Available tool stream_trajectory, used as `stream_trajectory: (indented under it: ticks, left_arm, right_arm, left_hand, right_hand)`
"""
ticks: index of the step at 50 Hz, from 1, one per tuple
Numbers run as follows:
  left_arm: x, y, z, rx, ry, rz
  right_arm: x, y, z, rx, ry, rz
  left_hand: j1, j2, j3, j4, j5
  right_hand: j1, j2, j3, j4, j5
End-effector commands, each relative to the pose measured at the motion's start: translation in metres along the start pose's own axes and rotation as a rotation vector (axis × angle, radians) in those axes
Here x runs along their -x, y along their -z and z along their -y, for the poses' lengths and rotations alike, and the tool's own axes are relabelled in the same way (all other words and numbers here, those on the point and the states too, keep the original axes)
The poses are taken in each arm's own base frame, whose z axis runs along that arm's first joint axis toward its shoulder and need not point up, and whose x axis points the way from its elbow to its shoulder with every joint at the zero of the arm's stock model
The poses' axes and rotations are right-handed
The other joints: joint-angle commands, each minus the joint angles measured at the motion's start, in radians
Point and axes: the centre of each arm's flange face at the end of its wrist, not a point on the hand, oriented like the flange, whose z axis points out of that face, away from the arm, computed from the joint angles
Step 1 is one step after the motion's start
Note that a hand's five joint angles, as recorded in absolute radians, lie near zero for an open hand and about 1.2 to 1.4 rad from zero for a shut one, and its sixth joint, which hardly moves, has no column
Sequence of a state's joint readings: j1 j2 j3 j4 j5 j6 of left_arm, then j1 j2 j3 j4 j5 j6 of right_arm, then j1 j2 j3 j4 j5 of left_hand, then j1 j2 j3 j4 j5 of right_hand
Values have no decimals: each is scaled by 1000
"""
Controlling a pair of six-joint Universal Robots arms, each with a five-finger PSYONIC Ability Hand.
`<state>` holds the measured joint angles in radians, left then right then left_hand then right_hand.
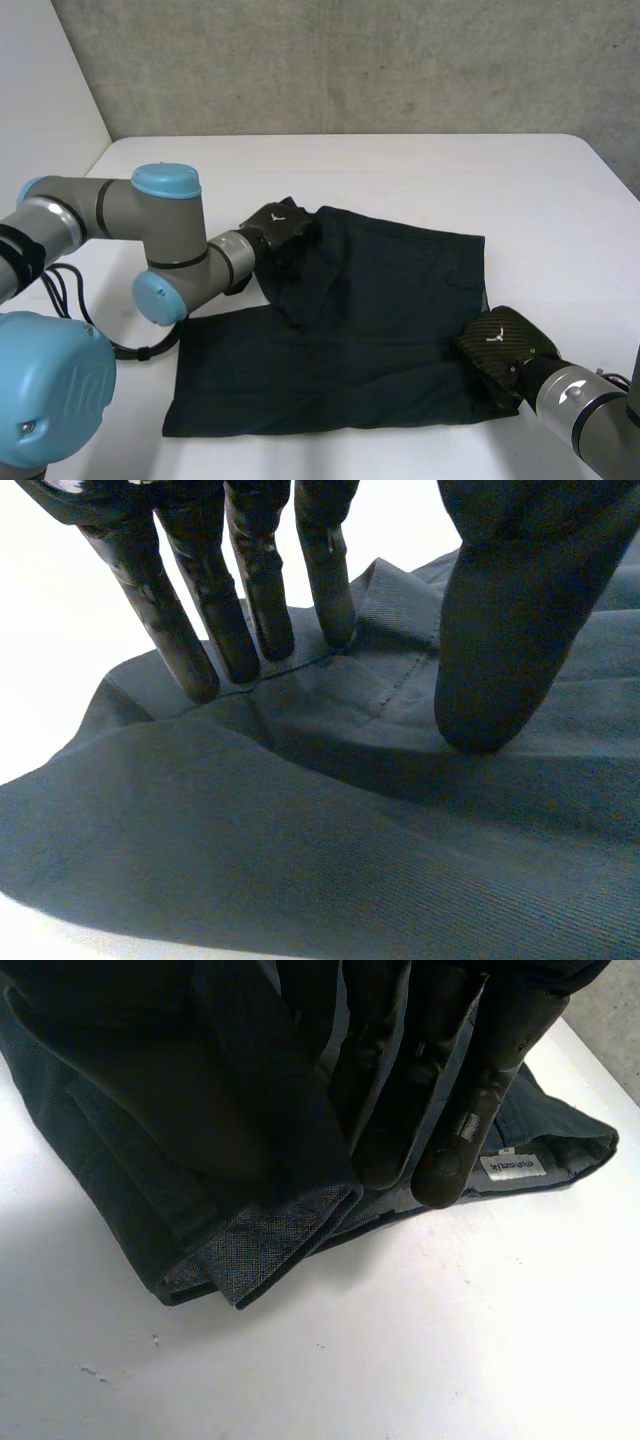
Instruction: Fold the shorts.
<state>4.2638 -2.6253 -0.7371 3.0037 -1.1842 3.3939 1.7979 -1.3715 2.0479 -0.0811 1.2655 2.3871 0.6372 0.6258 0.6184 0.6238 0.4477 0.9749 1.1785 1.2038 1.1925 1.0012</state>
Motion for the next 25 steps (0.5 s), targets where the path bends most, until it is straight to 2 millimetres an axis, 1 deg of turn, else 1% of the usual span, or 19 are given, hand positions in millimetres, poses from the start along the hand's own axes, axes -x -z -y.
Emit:
stream_trajectory:
  ticks: [1,2,3,4,9,10,11,15,17,21,22,25]
  left_arm:
    - [-4,-4,-6,24,8,-29]
    - [-4,-4,-5,24,4,-15]
    - [-4,-4,-5,26,3,-4]
    - [-2,-4,-4,26,1,14]
    - [17,1,5,36,-25,177]
    - [22,5,14,24,-48,217]
    - [25,8,18,20,-60,234]
    - [37,23,25,40,-112,276]
    - [39,29,24,62,-137,284]
    - [36,45,19,128,-186,307]
    - [37,52,20,148,-197,332]
    - [41,63,22,178,-209,383]
  right_arm:
    - [-1,0,0,1,-1,-2]
    - [-1,0,0,1,-1,-2]
    - [-1,0,0,1,-1,-2]
    - [-1,0,0,1,-1,-2]
    - [0,0,0,1,-1,-1]
    - [0,0,0,2,-1,0]
    - [0,0,0,2,-1,0]
    - [0,0,0,1,-1,-1]
    - [0,1,0,1,-1,-1]
    - [-1,1,0,0,1,-2]
    - [0,1,0,1,1,-1]
    - [0,2,0,2,2,0]
  left_hand:
    - [471,482,490,484,486]
    - [640,652,659,654,655]
    - [732,743,751,745,747]
    - [759,770,778,772,774]
    - [759,770,778,772,774]
    - [759,770,778,772,774]
    - [759,770,778,772,774]
    - [759,770,778,772,774]
    - [759,770,778,772,774]
    - [759,770,778,772,774]
    - [759,770,778,772,774]
    - [759,770,778,772,774]
  right_hand:
    - [421,218,192,204,221]
    - [421,218,192,204,221]
    - [421,218,192,204,221]
    - [421,218,192,204,221]
    - [421,218,192,204,221]
    - [421,218,192,204,221]
    - [421,218,192,204,221]
    - [421,218,192,204,221]
    - [421,218,192,204,221]
    - [421,218,192,204,221]
    - [421,218,192,204,221]
    - [421,218,192,204,221]
